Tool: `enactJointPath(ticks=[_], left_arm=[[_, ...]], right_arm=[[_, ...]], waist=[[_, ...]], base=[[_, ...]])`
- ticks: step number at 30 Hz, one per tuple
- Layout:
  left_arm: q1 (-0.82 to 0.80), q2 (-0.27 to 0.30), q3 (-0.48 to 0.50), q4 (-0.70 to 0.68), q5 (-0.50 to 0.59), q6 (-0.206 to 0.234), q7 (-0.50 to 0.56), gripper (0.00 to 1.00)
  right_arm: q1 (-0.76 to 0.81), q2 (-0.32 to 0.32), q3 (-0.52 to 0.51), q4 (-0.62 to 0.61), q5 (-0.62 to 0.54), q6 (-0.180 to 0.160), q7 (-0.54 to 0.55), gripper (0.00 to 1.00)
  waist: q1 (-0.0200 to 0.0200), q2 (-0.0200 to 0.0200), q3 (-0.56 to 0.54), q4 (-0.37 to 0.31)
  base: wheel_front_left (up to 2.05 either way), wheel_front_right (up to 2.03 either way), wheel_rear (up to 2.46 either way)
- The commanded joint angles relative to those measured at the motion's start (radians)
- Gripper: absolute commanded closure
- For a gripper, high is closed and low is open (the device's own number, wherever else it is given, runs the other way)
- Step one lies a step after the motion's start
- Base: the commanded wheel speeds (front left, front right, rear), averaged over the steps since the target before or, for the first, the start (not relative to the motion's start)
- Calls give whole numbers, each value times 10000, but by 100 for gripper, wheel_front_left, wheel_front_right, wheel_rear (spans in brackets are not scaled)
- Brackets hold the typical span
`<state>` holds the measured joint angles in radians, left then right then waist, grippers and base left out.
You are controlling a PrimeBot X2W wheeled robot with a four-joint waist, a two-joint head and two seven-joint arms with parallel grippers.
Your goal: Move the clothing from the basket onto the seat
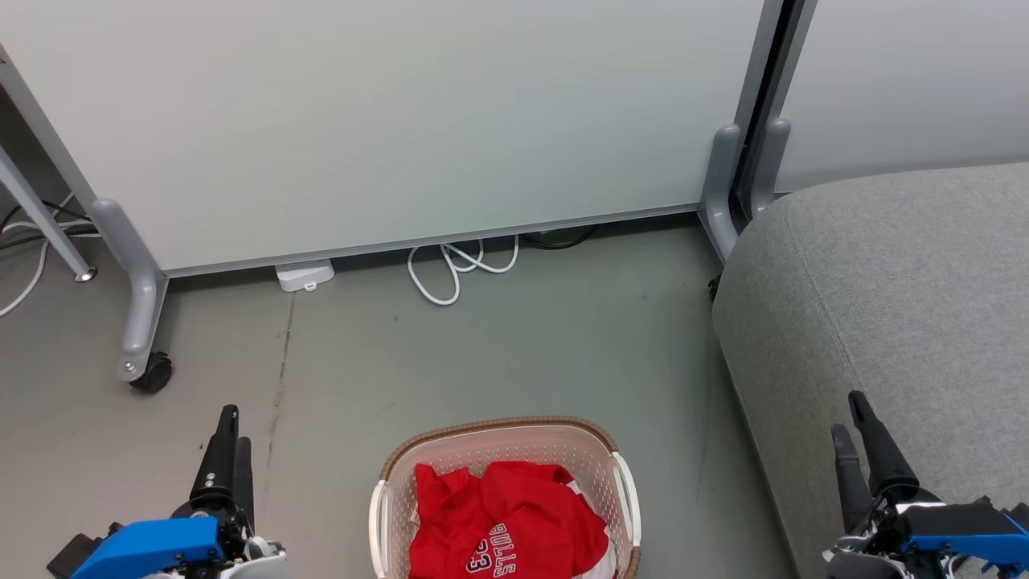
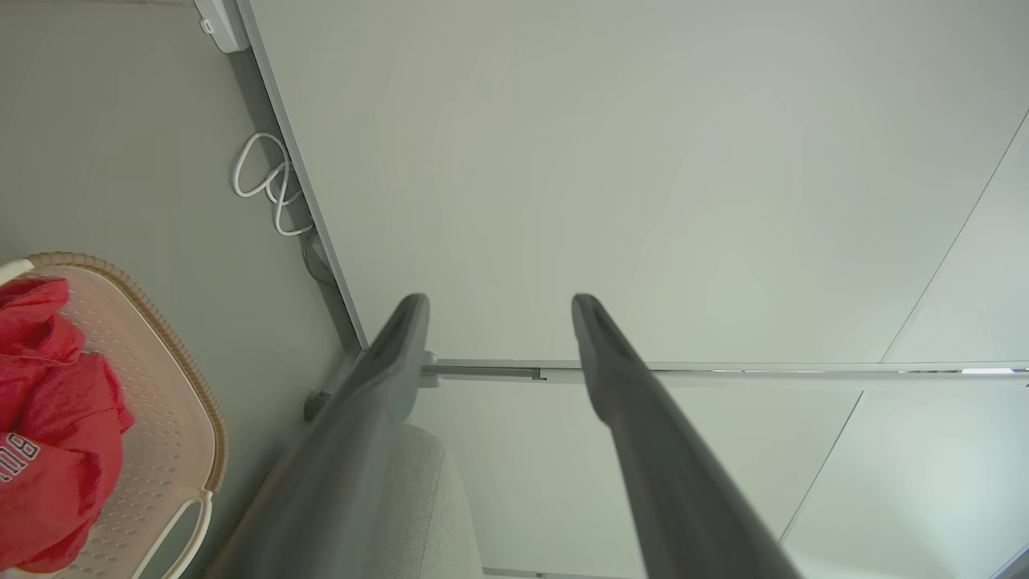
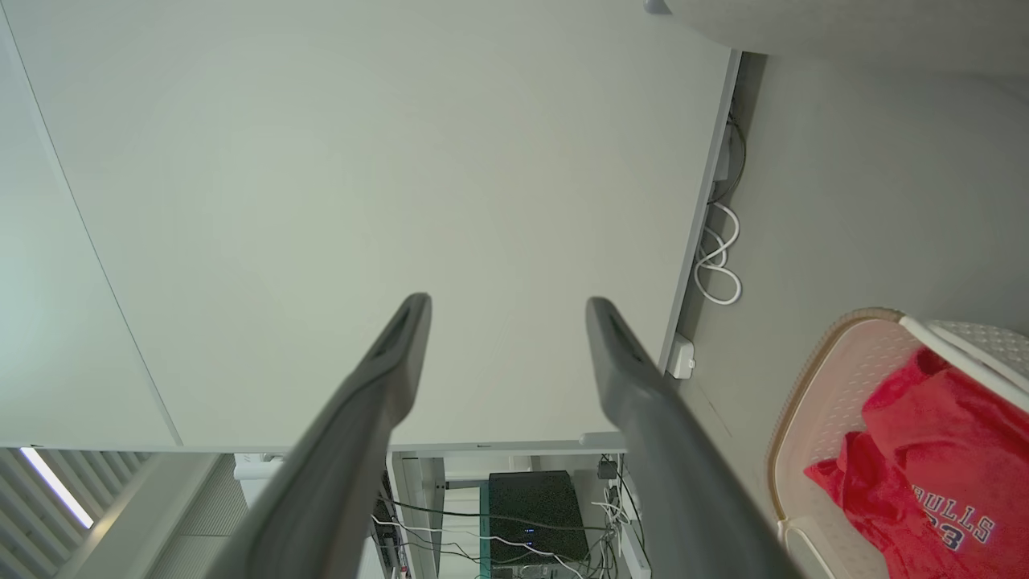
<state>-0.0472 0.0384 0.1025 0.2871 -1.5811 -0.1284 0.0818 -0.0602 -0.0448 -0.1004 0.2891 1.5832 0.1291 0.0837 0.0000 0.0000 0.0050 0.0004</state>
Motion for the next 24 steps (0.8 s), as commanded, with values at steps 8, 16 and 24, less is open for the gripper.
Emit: enactJointPath(ticks=[8, 16, 24], left_arm=[[-370, 72, -87, -447, 1427, -7, -461, 0], [-387, 81, -224, -704, 3069, 10, -807, 0], [-378, 90, -629, -1015, 5196, 222, -1126, 0]], right_arm=[[-198, -37, 212, -411, -1236, 12, -470, 0], [-218, -42, 469, -640, -2879, 13, -817, 0], [-196, -45, 647, -846, -4413, 14, -1135, 0]], waist=[[0, 0, 34, 14], [0, 0, 63, 18], [0, 0, 91, 26]], base=[[0, 0, 0], [0, 0, 0], [0, 0, 0]])
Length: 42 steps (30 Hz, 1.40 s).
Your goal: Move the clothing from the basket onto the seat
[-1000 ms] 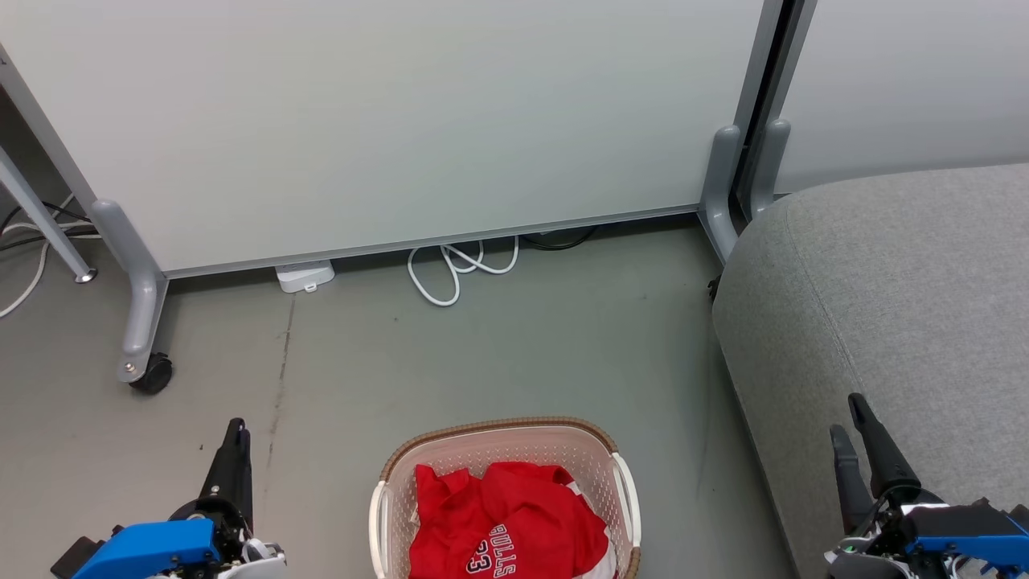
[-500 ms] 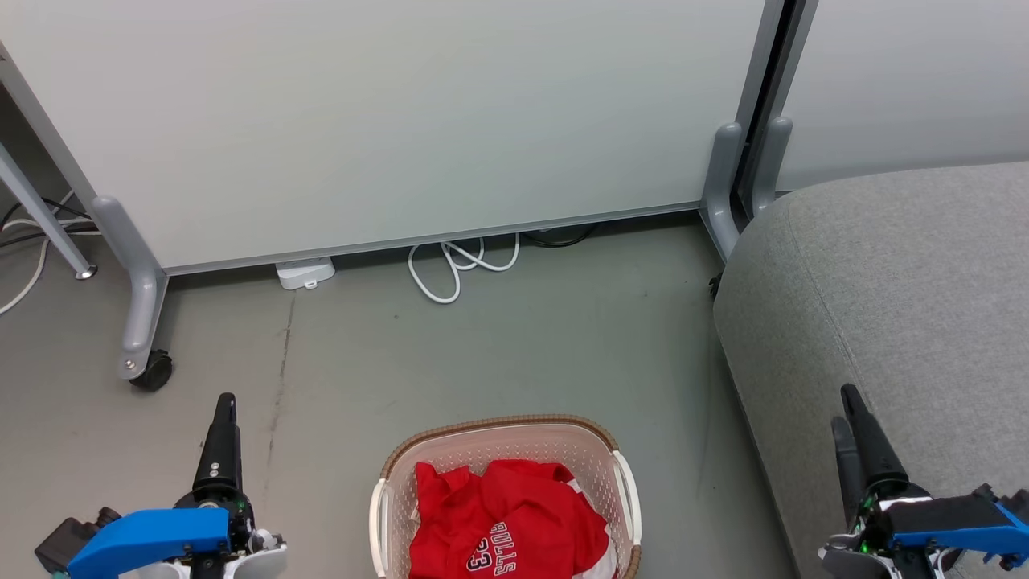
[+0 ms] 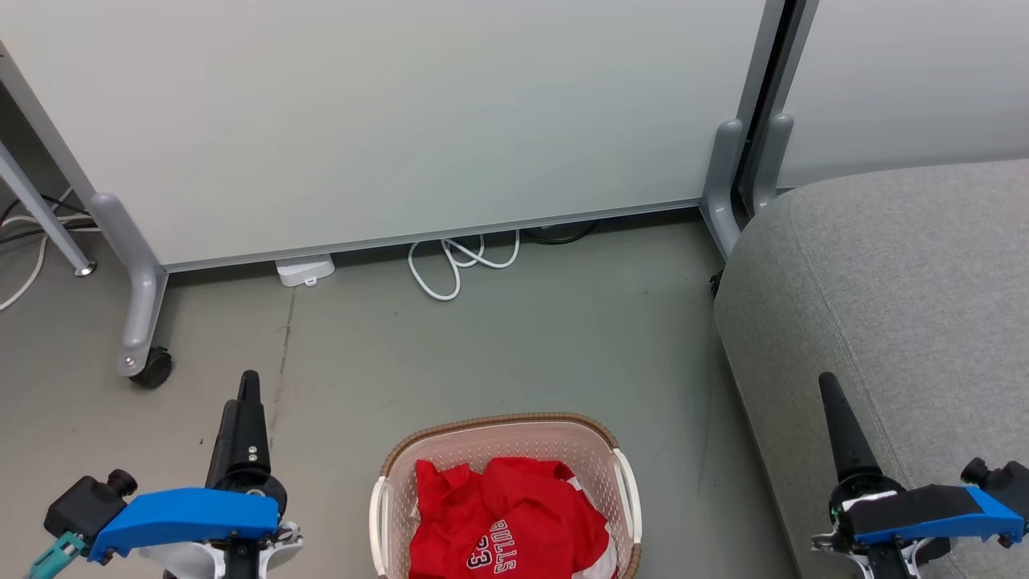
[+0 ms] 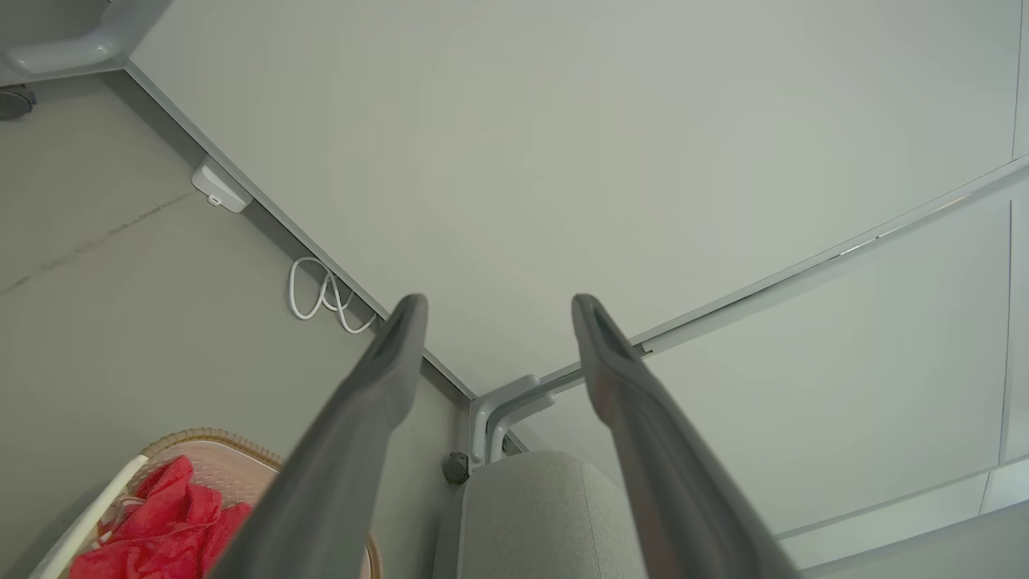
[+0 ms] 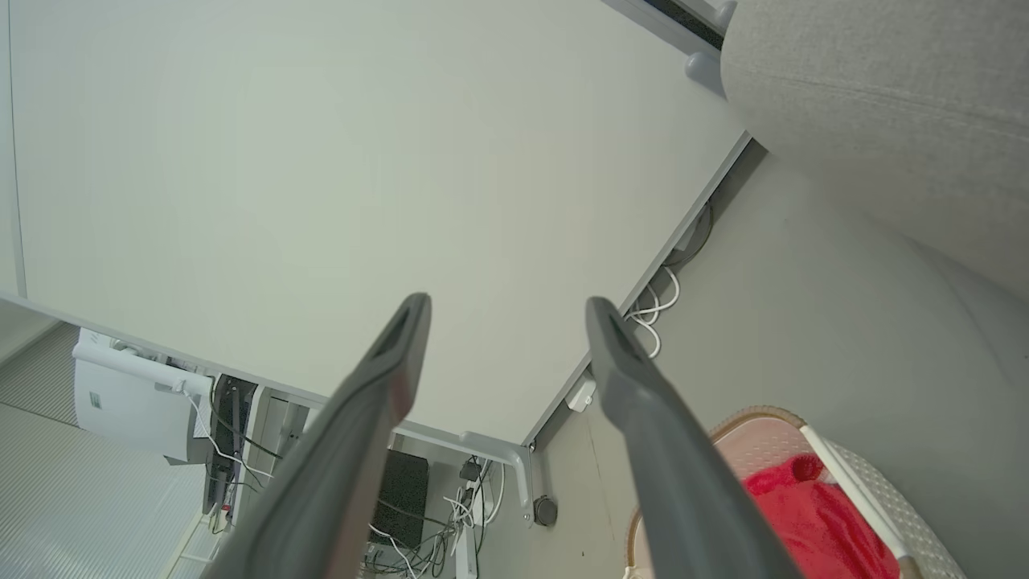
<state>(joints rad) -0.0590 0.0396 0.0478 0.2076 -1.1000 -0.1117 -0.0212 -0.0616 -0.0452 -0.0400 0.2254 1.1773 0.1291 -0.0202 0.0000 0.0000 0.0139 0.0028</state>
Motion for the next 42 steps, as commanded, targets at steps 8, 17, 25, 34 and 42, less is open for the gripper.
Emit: enactJointPath(ticks=[8, 17, 25, 34, 42], left_arm=[[-278, 87, -445, -366, 2109, 223, -384, 0], [-272, 107, -658, -378, 3356, 259, -655, 0], [-256, 112, -839, -388, 4386, 290, -907, 0], [-244, 116, -1027, -430, 5443, 312, -1167, 0], [-232, 118, -1127, -544, 6288, 325, -1369, 0]], right_arm=[[-175, -46, 159, -359, -1863, 15, -387, 0], [-177, -50, 321, -341, -3120, 17, -656, 0], [-144, -53, 499, -297, -4061, 18, -904, 0], [-133, -57, 611, -304, -5072, 19, -1172, 0], [-141, -60, 717, -305, -5883, 20, -1374, 0]], waist=[[0, 0, 34, 21], [0, 0, 55, 26], [0, 0, 44, 45], [0, 0, 48, 64], [0, 0, 73, 68]], base=[[0, 0, 0], [0, 0, 0], [0, 0, 0], [0, 0, 0], [0, 0, 0]])
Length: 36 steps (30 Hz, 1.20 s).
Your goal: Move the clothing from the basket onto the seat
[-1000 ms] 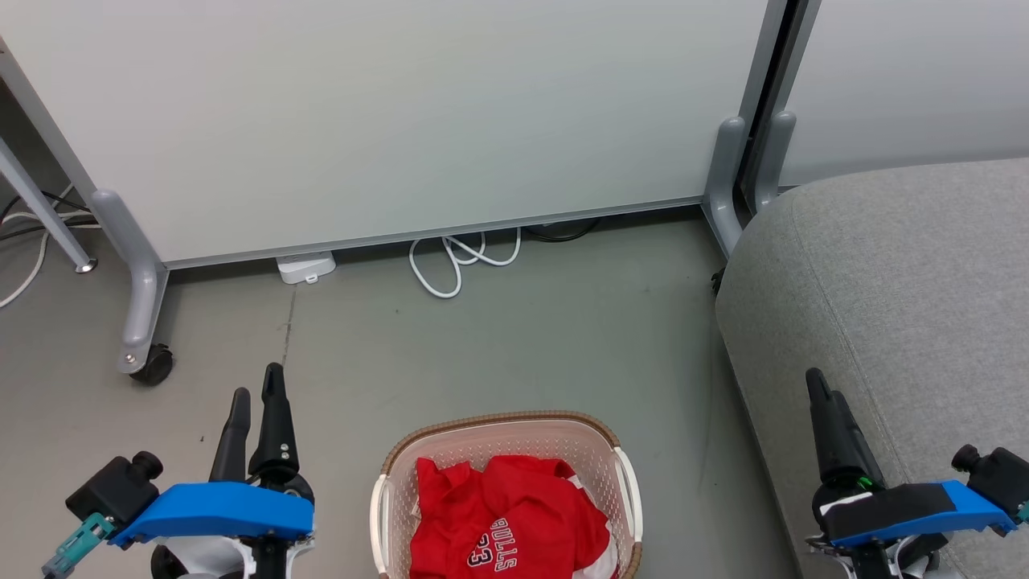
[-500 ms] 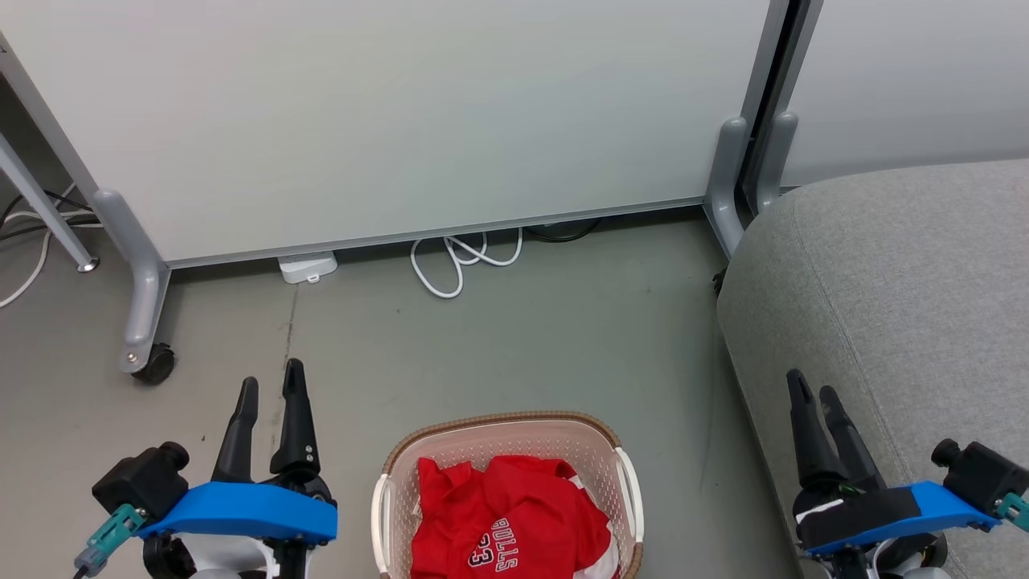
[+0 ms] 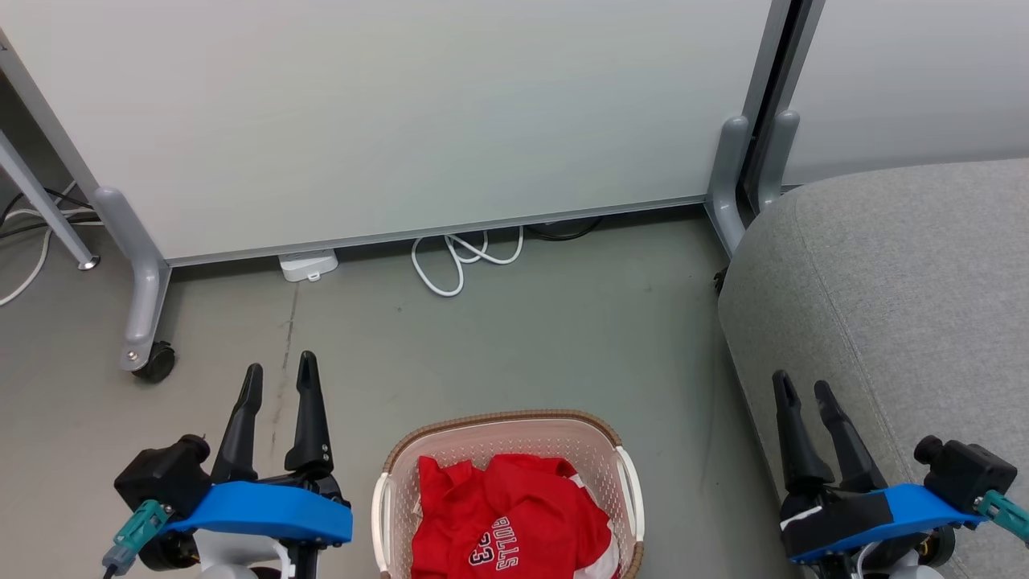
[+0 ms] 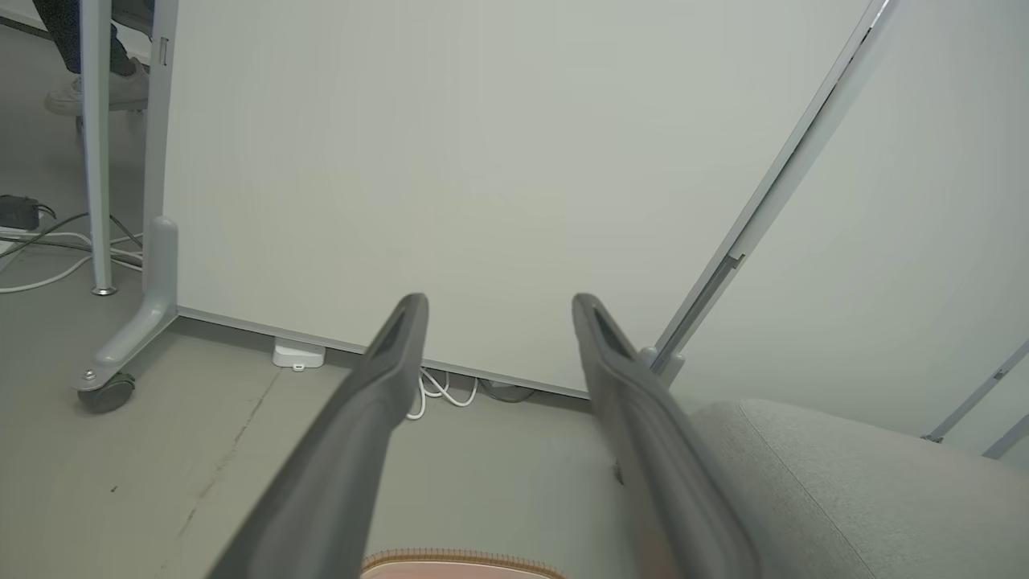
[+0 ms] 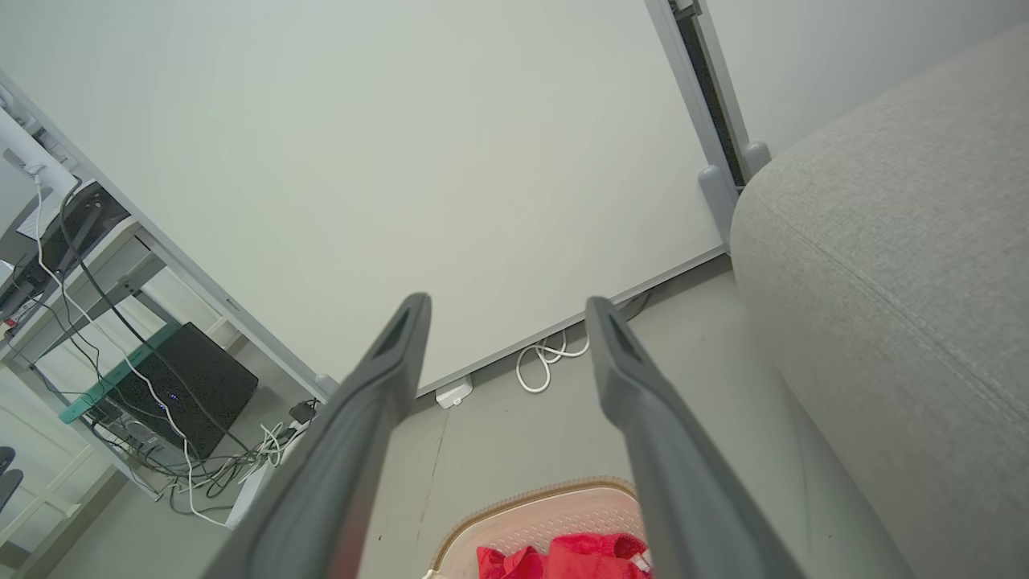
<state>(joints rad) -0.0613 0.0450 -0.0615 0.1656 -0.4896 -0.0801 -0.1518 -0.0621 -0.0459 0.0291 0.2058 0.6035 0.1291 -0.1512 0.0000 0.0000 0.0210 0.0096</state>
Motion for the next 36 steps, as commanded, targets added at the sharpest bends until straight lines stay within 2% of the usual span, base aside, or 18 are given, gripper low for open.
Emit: enactJointPath(ticks=[1, 25, 36], left_arm=[[-204, 65, -44, -140, 282, 9, -92, 0], [-214, 66, -331, -259, 2521, 1, -640, 0], [-202, 66, -434, -229, 3225, -55, -862, 0]], right_arm=[[-137, -52, 38, -117, -246, 21, -99, 0], [-156, -59, 347, -277, -2310, 23, -647, 0], [-117, -62, 475, -282, -3116, 23, -865, 0]], waist=[[0, 0, 4, 0], [0, 0, 82, 43], [0, 0, 74, 48]], base=[[0, 0, 0], [0, 0, 0], [0, 0, 0]])
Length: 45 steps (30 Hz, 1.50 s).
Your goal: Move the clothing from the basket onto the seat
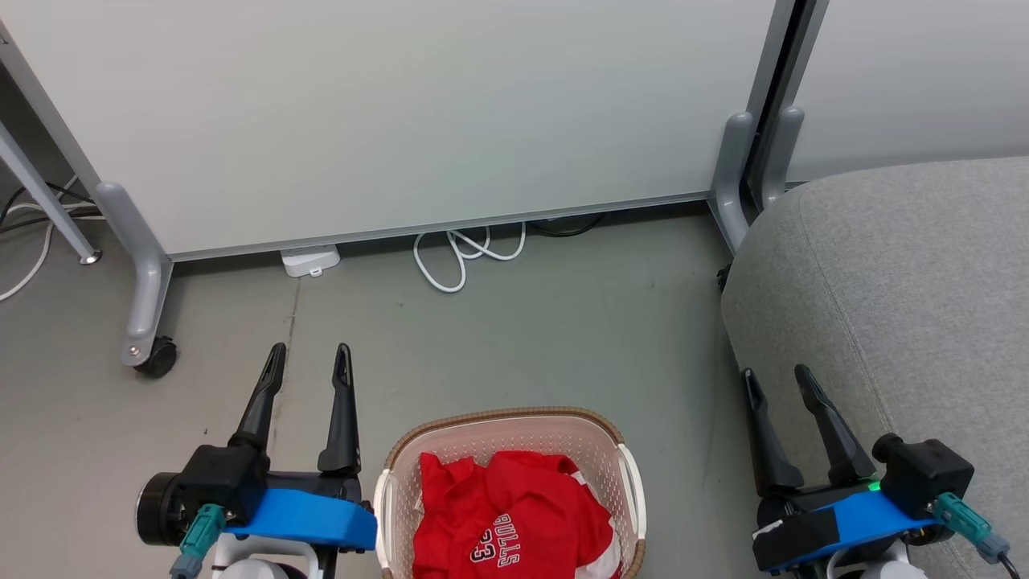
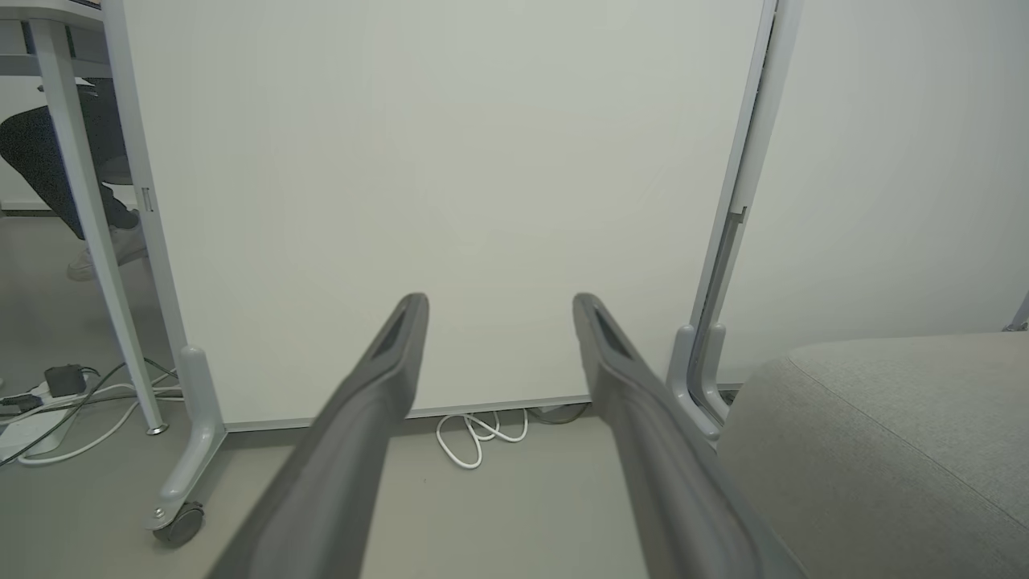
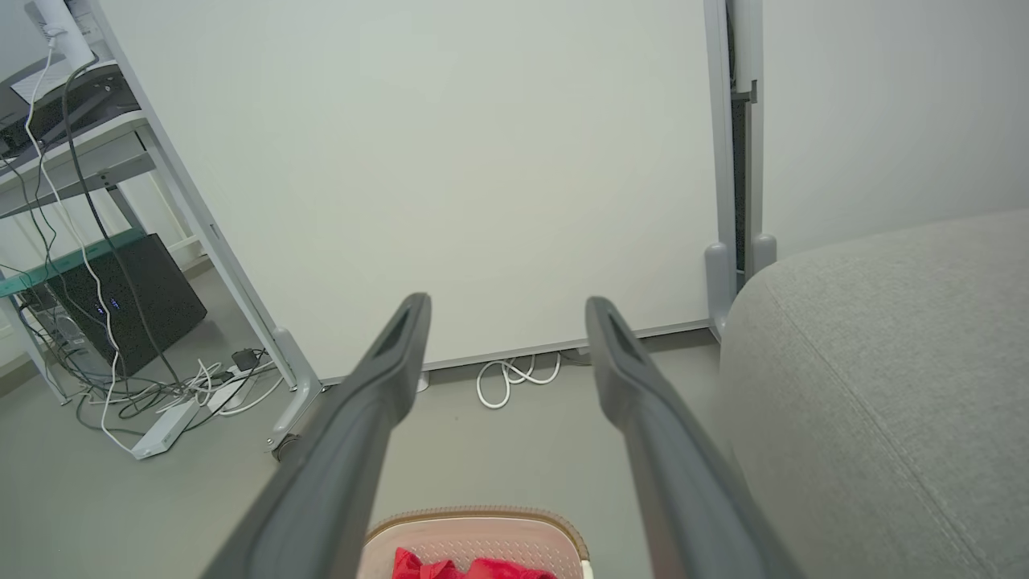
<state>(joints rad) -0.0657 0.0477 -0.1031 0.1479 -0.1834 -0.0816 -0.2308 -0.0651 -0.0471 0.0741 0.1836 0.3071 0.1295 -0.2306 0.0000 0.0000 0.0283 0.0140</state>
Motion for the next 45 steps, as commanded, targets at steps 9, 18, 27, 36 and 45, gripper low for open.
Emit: enactJointPath(ticks=[9, 18, 27, 36, 45], left_arm=[[-123, 41, -110, 40, 603, -64, -228, 0], [-121, 41, -138, 128, 823, -131, -361, 0], [-121, 39, -133, 353, 543, -226, -356, 0], [-182, 37, -127, 558, 488, -271, -352, 0], [-282, 37, -140, 642, 457, -329, -352, 0]], right_arm=[[-53, -52, 118, -97, -756, 19, -231, 0], [-56, -52, 186, -73, -1223, 14, -368, 0], [-61, -50, 110, 98, -1144, 12, -366, 0], [-98, -49, 79, 229, -1159, 12, -366, 0], [-171, -49, 100, 222, -1131, 14, -366, 0]], waist=[[0, 0, -8, 26], [0, 0, 2, 37], [0, 0, 24, -9], [0, 0, 31, -18], [0, 0, 117, -63]], base=[[0, 0, 0], [0, 0, 0], [0, 0, 0], [0, 0, 0], [0, 0, 0]])
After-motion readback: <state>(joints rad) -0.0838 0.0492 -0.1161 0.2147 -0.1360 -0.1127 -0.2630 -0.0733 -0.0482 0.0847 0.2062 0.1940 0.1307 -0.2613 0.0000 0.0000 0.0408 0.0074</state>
